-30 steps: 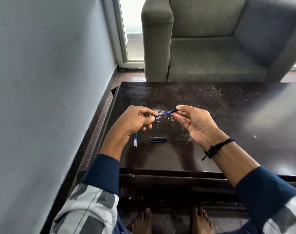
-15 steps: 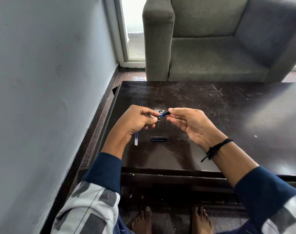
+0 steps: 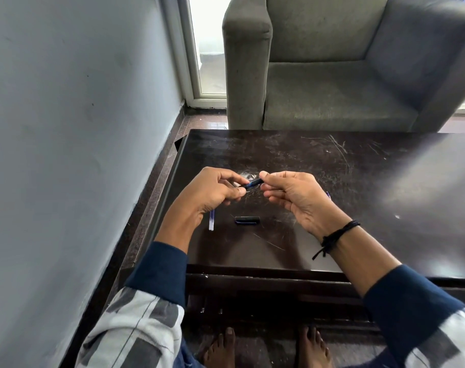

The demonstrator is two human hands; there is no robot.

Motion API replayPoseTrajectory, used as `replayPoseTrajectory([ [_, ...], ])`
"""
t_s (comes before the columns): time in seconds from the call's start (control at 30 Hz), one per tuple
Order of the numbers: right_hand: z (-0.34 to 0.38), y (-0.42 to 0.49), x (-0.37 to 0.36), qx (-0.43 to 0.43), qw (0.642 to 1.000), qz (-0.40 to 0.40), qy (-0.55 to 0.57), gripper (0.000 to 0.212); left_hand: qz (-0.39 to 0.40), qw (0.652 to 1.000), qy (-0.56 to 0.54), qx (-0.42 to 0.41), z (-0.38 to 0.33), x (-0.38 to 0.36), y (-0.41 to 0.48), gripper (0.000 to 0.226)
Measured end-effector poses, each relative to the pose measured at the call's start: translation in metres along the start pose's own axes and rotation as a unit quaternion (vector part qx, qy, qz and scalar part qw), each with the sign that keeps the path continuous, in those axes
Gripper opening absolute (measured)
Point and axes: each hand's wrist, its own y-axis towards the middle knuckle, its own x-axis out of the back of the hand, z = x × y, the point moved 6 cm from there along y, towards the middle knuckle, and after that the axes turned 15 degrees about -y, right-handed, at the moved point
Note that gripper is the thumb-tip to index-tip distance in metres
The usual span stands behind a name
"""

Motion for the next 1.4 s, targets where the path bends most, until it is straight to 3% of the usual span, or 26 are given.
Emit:
replayPoseTrajectory([
  [0.43,-0.0049,-0.0005,-0.0013,-0.012,0.989,-0.009,-0.148,0.034,0.0,1.0,0.019,0.007,-0.0002,-0.0024,-0.0008,0.017],
  [0.8,-0.0044,0.0037,-0.0028,0.011,0.997,0.034,-0.066,0.01,-0.004,1.0,0.027,0.014,0.0014,-0.0024,0.0,0.015],
  [1.4,-0.0065,0.0014,-0.0024,-0.007,0.993,0.035,-0.111,0.024,-0.005,0.999,0.039,0.019,0.0013,-0.0012,-0.0012,0.017],
])
